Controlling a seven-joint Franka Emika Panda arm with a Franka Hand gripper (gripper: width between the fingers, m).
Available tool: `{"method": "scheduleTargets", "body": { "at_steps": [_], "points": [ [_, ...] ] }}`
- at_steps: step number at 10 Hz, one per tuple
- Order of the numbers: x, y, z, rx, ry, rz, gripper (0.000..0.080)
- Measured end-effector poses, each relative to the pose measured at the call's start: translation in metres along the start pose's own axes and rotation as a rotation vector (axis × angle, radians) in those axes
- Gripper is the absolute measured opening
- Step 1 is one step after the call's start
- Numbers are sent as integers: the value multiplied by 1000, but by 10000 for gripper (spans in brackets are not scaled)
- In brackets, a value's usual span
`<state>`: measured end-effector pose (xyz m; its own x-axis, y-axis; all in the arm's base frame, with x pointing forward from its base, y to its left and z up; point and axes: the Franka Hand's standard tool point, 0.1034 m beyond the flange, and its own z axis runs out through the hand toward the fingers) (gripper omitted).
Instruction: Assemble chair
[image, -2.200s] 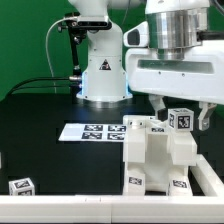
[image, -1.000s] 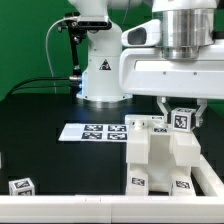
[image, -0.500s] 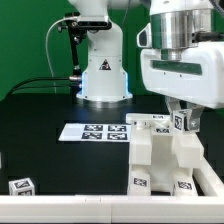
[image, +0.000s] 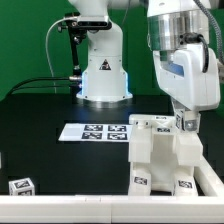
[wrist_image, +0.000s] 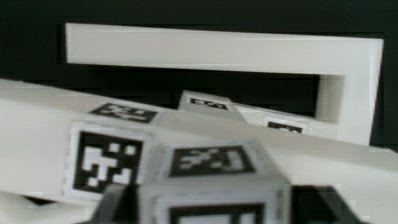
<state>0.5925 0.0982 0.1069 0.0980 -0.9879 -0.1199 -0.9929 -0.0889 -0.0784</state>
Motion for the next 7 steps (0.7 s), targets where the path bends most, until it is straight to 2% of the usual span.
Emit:
{"method": "scheduleTargets", "body": {
  "at_steps": [1, 2, 3, 4, 7],
  "points": [
    [-1, 0, 0, -5, 0, -88, 462],
    [-1, 0, 0, -4, 2, -174, 462],
    [-2, 1, 0, -10, 5, -355, 602],
    [-3, 2, 1, -17, 8, -561, 640],
    [-2, 2, 1, -23, 12, -781, 647]
  ]
}}
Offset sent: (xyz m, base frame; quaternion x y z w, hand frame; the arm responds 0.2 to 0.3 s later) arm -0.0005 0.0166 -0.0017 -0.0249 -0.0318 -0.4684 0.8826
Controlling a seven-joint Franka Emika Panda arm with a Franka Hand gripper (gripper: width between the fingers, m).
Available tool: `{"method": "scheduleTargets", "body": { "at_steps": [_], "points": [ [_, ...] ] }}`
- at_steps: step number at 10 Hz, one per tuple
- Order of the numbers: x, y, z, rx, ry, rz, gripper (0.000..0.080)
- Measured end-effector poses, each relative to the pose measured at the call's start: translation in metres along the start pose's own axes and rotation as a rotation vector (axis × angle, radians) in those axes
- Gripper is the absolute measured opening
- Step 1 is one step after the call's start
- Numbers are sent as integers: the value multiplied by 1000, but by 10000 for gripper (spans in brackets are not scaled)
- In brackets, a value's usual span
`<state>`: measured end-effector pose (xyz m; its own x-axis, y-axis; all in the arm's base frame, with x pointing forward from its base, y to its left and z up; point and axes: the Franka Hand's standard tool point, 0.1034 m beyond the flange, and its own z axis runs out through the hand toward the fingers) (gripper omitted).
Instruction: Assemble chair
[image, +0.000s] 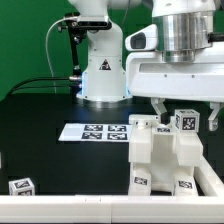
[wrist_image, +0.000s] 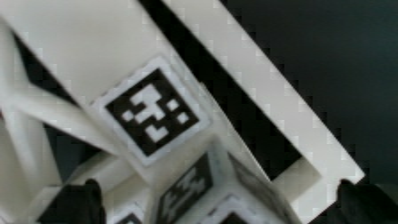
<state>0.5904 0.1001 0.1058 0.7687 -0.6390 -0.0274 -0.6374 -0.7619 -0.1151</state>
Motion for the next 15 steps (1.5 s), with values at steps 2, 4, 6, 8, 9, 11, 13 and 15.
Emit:
{"method": "scheduleTargets", "body": {
  "at_steps": [2, 4, 6, 8, 9, 11, 13, 15],
  "points": [
    [1, -3, -4, -33, 34, -344, 649],
    [3, -4, -4, -30, 48, -369, 649],
    [3, -4, -4, -28, 48, -327, 534],
    [3, -4, -2, -25, 48, -146, 262],
    [3, -4, -2, -23, 49, -80, 263],
    [3, -4, -2, -14, 45, 230, 263],
    [0, -6, -1, 11, 35, 586, 263],
    [-3, -9, -1, 27, 19, 772, 263]
  ]
}}
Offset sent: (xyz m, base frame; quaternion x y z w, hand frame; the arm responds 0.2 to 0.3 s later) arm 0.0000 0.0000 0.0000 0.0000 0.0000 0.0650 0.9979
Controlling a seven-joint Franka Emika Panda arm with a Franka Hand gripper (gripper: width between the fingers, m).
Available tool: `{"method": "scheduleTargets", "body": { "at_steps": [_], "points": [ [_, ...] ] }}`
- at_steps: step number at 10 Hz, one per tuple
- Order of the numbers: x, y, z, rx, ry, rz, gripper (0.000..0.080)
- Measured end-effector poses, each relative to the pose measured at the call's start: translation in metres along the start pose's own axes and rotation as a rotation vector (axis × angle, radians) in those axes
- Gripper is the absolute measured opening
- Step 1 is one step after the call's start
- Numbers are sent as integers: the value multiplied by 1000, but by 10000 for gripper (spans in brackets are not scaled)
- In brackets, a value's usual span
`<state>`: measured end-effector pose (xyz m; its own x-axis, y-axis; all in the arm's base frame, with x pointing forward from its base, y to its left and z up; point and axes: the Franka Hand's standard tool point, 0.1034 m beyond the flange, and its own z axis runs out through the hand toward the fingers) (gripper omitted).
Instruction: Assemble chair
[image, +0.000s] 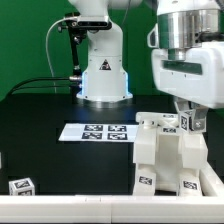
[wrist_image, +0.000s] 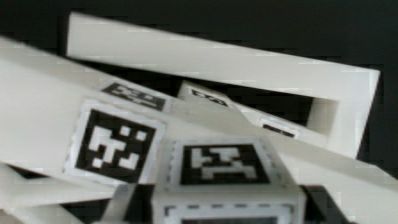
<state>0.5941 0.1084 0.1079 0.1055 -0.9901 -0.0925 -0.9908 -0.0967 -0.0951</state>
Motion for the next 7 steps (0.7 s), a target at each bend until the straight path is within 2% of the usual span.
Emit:
{"method": "scheduleTargets", "body": {
  "at_steps": [4, 5, 6, 7],
  "points": [
    [-2, 0, 0, 0, -8, 114, 264],
    [-2, 0, 1, 0, -8, 114, 351],
    [-3, 2, 1, -10, -9, 82, 490],
    [-7, 6, 0, -72, -24, -52, 596]
  ]
}}
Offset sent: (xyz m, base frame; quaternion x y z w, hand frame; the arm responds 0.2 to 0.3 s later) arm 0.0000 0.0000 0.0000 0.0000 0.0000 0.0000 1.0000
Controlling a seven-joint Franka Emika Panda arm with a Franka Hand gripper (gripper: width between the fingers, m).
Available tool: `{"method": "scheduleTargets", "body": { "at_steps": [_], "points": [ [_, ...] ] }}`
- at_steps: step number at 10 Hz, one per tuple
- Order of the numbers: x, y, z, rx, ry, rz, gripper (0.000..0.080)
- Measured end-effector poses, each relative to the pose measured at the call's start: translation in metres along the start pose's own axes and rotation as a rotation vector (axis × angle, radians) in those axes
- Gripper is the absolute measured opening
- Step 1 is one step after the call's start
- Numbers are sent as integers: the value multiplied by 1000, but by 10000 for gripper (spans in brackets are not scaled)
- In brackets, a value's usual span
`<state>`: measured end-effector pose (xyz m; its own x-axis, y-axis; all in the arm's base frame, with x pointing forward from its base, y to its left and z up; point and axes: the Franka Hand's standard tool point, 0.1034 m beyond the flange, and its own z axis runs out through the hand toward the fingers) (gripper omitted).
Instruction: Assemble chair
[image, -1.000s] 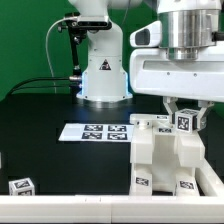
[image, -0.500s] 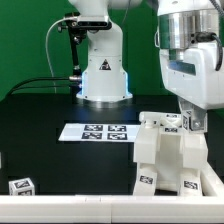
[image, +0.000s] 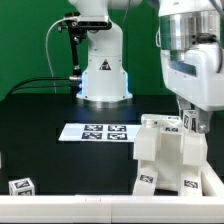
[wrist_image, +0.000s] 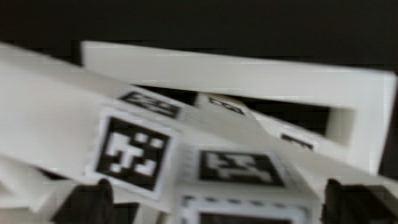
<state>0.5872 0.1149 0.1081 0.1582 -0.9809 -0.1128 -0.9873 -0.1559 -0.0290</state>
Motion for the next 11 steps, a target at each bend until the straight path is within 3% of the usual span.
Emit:
{"method": "scheduleTargets", "body": {
  "at_steps": [2, 3, 5, 7, 8, 9, 11],
  "points": [
    [1, -4, -2, -11, -8, -232, 640],
    [-1, -1, -2, -40, -17, -397, 647],
    [0, -3, -2, -37, -15, -513, 647],
    [0, -5, -4, -59, 48, -833, 649],
    [2, -11, -6, -28, 85, -979, 649],
    [5, -11, -5, -16, 98, -1052, 649],
    [4, -11, -4, -17, 95, -1008, 398]
  ]
}}
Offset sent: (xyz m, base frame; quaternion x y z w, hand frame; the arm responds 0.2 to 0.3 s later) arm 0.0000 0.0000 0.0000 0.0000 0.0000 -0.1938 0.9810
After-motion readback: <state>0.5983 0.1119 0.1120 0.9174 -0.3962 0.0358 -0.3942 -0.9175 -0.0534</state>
